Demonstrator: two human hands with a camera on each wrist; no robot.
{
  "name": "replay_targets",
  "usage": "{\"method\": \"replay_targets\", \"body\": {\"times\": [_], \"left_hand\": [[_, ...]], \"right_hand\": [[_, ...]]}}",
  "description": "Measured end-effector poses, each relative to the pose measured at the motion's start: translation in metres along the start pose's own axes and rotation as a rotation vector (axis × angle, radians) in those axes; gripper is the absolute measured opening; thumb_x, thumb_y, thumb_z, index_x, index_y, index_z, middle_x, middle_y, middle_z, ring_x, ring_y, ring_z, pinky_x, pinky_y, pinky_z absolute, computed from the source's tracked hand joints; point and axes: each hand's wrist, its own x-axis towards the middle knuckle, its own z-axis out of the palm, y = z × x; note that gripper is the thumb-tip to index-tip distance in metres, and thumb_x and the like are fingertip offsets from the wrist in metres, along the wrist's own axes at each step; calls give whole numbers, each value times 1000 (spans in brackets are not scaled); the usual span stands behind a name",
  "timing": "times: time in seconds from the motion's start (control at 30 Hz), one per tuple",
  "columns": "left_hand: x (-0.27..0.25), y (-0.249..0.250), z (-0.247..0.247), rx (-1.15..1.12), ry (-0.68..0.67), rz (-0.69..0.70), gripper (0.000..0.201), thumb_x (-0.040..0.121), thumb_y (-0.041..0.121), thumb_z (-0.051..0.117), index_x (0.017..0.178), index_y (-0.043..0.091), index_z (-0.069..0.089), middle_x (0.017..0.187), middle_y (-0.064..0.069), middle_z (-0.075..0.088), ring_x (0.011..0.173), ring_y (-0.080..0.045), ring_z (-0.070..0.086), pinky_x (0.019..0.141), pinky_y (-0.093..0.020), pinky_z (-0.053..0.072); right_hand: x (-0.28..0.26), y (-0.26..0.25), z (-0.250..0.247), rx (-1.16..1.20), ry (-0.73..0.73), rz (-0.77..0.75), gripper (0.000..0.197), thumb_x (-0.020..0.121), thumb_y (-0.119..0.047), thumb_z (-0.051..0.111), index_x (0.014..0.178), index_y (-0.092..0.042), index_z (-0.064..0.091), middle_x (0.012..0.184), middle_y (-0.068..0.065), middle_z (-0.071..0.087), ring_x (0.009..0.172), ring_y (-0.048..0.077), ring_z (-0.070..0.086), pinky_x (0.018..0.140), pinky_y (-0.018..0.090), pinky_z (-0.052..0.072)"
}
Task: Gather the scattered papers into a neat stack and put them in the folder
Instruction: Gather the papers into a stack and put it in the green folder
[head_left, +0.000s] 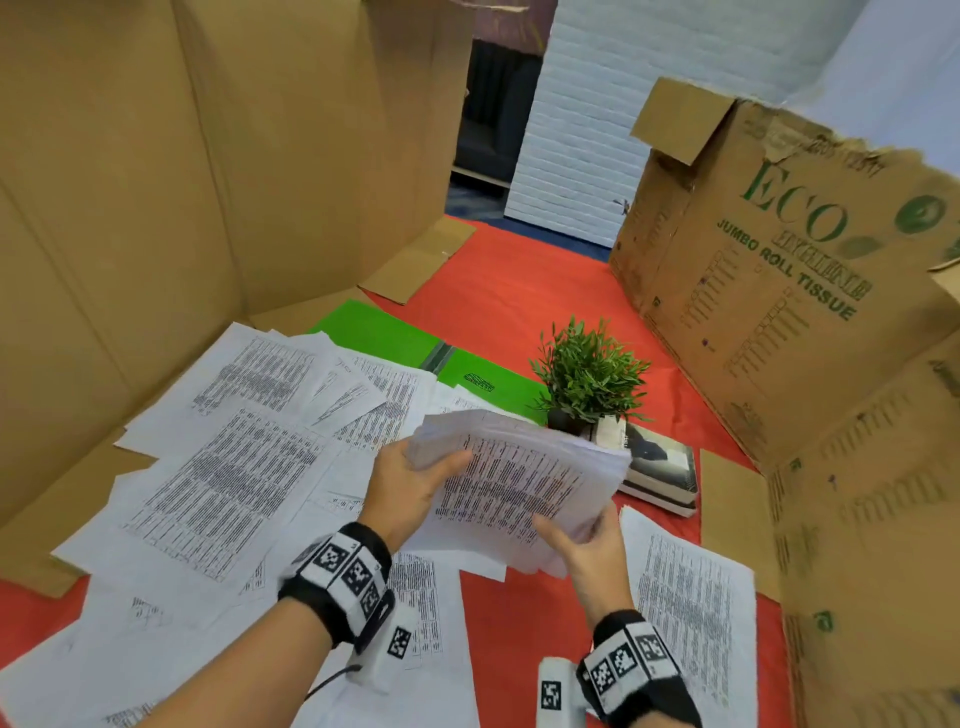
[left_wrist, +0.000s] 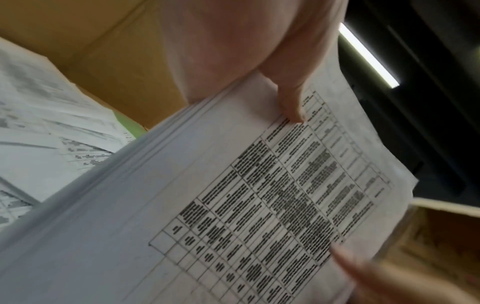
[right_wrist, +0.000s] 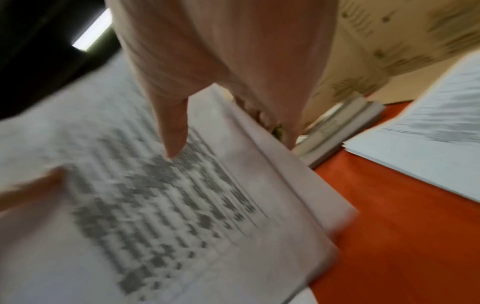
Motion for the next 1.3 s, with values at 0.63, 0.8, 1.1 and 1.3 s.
{"method": "replay_targets", "body": {"times": [0.63,0.8,1.1,1.3], "left_hand": [[18,-7,-50,-111,27,-144,36,70,0,80,102,8,65,97,-8,77,83,-19,72,78,-31,57],[17,-17,-37,-7,0,-124,48,63,6,87,107,8,69,100,-4,77,96,-15,72,82,-22,56],[3,-49,-33,72,-7,-248,61,52,22,91,108,13,70,103,2,76,104,-12,68,98,-36,49],[6,-54,-38,95,-3,-267,61,53,17,91,110,18,69,105,0,75,107,-16,66,101,-41,48]], "right_hand": [[0,-38,-35,158,24,-80,19,92,-3,62,109,-7,69,103,-1,78,87,10,74,71,20,58],[-5,-15,-26,55,40,-79,45,67,-8,85,110,-7,71,99,0,79,86,9,73,75,25,59],[-15,1,-20,-208,220,-195,101,75,-13,84,151,-38,22,142,6,43,129,16,47,111,41,40],[-12,-15,-31,-895,87,-649,67,84,-19,75,144,-28,48,140,7,47,124,19,46,103,43,45]]}}
